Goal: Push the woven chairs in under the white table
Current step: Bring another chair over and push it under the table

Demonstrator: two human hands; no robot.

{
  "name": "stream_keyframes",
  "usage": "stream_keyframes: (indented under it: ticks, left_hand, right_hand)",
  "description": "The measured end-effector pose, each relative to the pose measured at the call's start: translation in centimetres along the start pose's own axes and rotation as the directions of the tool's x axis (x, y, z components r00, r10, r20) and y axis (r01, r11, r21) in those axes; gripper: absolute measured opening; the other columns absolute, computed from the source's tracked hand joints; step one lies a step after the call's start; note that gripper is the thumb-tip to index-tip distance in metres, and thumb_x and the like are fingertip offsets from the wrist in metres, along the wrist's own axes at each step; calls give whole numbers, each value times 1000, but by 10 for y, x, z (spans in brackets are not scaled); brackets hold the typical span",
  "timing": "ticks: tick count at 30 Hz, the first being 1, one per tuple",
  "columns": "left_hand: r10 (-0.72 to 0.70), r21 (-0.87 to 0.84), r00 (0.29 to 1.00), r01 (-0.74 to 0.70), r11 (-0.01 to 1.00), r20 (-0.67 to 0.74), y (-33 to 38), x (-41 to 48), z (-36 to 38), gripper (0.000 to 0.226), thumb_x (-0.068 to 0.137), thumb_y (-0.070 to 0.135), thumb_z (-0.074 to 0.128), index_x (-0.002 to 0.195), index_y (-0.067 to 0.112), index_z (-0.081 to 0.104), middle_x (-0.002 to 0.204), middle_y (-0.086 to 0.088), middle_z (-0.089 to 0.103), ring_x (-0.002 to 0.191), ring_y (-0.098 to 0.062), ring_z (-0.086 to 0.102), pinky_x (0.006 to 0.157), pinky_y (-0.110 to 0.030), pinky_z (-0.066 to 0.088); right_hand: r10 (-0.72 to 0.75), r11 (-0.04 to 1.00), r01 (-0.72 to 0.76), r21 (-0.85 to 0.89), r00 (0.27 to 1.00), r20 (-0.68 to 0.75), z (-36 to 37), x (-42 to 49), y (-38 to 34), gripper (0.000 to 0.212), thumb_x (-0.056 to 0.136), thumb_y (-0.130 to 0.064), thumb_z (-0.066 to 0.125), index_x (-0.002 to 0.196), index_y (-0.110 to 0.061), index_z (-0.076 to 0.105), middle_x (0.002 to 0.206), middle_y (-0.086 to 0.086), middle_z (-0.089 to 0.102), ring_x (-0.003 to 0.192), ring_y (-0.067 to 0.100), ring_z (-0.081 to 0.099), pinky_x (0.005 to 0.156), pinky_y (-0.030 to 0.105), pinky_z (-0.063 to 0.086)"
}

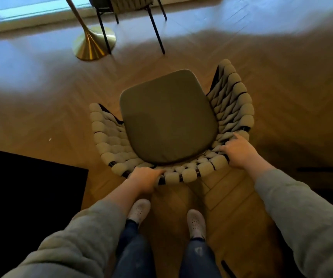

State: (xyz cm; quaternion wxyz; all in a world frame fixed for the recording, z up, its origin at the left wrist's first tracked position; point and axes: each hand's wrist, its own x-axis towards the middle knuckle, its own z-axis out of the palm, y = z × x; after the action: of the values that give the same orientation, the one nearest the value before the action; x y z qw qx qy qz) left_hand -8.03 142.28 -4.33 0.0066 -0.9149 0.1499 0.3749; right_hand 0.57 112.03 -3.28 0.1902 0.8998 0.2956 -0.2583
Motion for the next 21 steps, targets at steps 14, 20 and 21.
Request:
stream_keyframes:
  ticks: [14,20,21]
  left_hand:
    - [276,302,961,-272,914,28,-122,11,-28,71,89,31,61,151,33,26,105,2,66,84,-15,61,72,-28,45]
    - [359,474,923,-381,794,140,-147,-9,-12,48,89,28,58,135,26,46,101,1,65,85,-17,61,75,-30,43]
    - [367,493,916,-397,774,162,-150,-10,-8,44,89,28,58,132,25,49,101,1,66,88,-18,62,78,-31,44]
  right_hand:
    - [394,853,-415,316,910,130,-19,-1,-123,39,90,-33,52,129,-39,54,112,-6,67,118,16,55,119,43,16]
    - [516,696,-556,455,827,222,-16,-41,-218,38,89,-31,54,127,-35,58,110,-5,68,115,16,57,118,41,17]
    - [551,654,-580,485,805,218,-12,-50,-237,36,87,-31,55,123,-35,60,104,-6,69,110,16,59,117,40,18]
